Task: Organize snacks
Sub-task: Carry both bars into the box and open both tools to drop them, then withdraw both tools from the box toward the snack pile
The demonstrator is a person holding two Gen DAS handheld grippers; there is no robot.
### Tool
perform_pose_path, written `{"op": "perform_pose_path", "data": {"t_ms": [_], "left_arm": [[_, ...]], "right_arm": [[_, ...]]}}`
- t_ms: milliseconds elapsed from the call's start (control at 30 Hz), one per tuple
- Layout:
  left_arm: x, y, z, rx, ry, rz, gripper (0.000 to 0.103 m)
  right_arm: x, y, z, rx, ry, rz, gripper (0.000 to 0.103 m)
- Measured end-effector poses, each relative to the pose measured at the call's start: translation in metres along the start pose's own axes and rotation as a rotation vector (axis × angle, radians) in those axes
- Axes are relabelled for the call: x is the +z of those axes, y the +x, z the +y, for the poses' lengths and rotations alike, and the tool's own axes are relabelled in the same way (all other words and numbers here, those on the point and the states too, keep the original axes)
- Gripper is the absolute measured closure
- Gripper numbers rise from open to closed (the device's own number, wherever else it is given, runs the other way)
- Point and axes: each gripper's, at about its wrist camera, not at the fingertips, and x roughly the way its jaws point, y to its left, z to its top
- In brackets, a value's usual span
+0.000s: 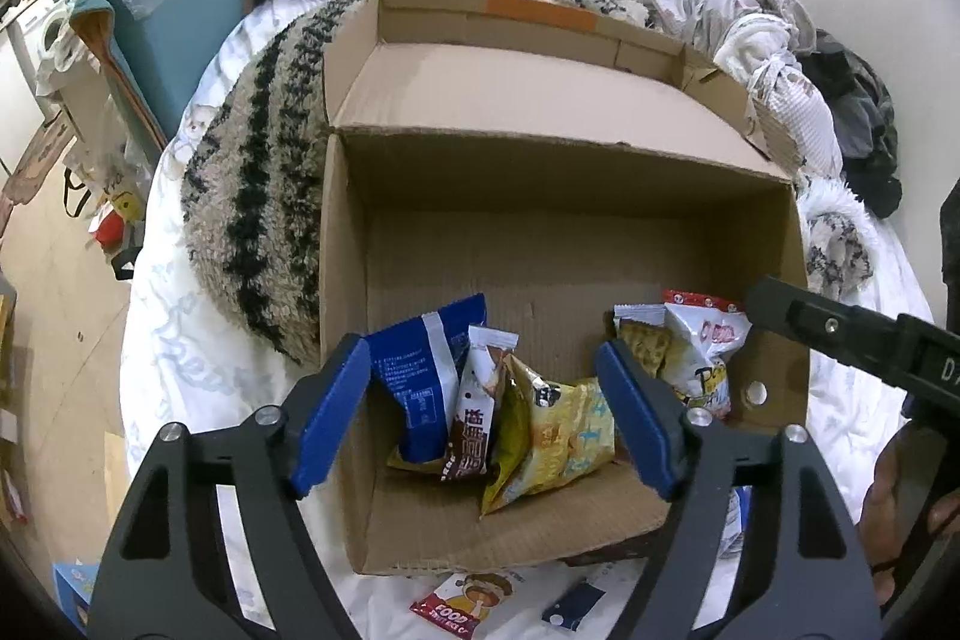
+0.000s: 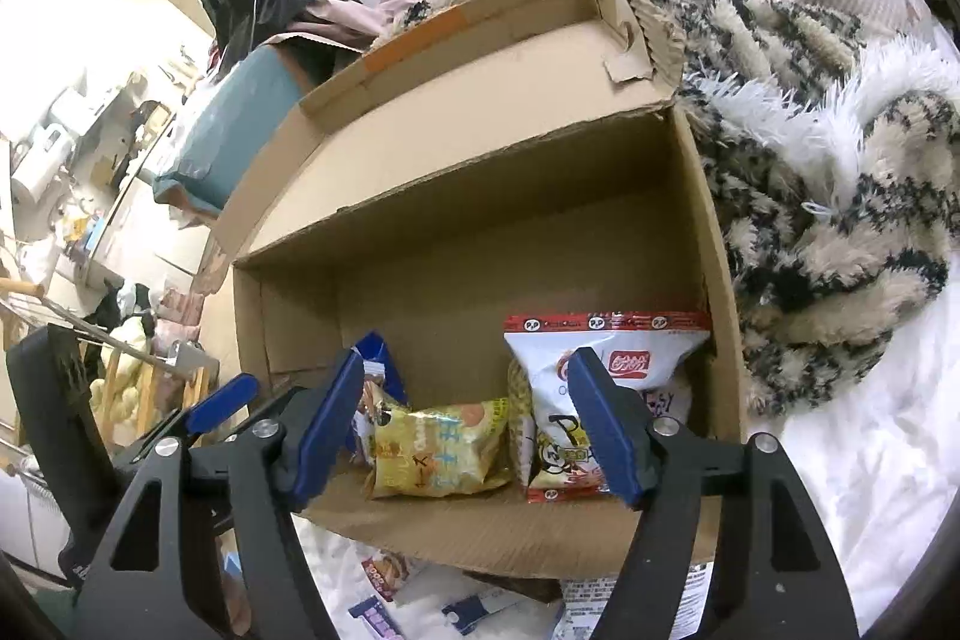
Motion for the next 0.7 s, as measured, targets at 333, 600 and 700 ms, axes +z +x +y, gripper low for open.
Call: {"op": "perform_pose_path", "data": {"t_ms": [333,600,700], "left_arm": [[-0.002,-0.007,0.005,0.045,-0.006,-0.008,0.028],[-0.011,-0.028,0.013,0.042,-0.024,-0.020,0.028],[-0.015,-0.041,0.012,0.069,0.003,-0.050,0.028]], "right_arm": [[-0.004,-0.006,0.009,-0.007,-0.041,-0.012,0.030],[-0.017,-0.027,0.015,-0.024,-0.054,-0.032,0.027],[-0.024,-0.039,0.020,-0.037,-0.081,-0.051,0.023]]}}
